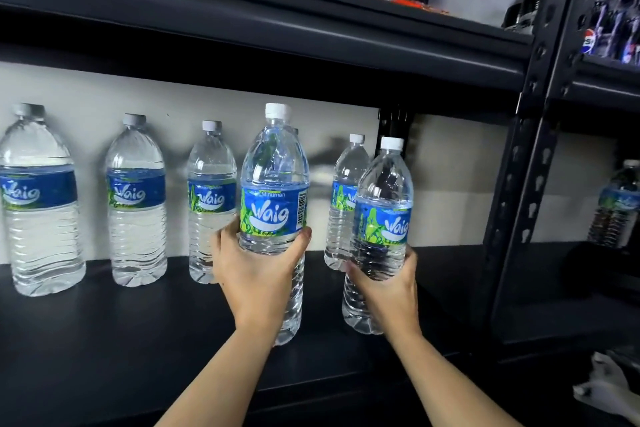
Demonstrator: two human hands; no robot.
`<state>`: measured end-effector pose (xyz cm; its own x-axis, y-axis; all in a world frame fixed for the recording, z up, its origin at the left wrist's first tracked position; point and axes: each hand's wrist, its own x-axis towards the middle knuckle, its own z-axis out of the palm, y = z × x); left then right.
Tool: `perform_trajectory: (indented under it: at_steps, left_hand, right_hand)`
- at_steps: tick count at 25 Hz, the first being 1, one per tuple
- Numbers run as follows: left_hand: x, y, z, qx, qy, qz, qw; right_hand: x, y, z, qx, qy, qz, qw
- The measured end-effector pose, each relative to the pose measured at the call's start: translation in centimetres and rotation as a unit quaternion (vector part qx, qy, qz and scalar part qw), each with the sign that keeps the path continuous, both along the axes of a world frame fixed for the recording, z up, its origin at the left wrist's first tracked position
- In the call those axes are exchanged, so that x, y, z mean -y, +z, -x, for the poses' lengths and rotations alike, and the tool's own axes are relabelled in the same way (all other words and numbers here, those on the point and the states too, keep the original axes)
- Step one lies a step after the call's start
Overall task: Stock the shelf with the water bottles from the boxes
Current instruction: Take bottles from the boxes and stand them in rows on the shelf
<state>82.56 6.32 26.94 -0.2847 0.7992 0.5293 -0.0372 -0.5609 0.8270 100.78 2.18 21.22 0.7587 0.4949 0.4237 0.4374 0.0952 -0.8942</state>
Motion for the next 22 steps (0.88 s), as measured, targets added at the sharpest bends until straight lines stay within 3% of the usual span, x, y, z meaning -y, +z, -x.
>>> perform_trajectory:
  at_steps: [5, 9, 17, 22]
  left_hand:
    - [-0.1, -0.3, -0.4, -0.011, 0.003, 0.01, 1.0]
    - [-0.4, -0.8, -0.9, -0.016, 0.002, 0.007, 1.0]
    - [-1.2, -0.9, -2.1, -0.02, 0.008, -0.008, 1.0]
    - [-2.5, -1.4, -1.9, -0.01, -0.01, -0.003, 1.0]
  right_hand:
    - [1.8, -2.0, -0.5, 0.022, 0.063, 0.109, 0.992]
    - [1.5, -2.8, -1.6, 0.01, 0.052, 0.184, 0.981]
    - [-5.8, -2.9, -3.7, -0.021, -0.007, 0.226, 0.974]
    - [-6.1, -2.3, -2.9, 0.003, -0.043, 0.243, 0.969]
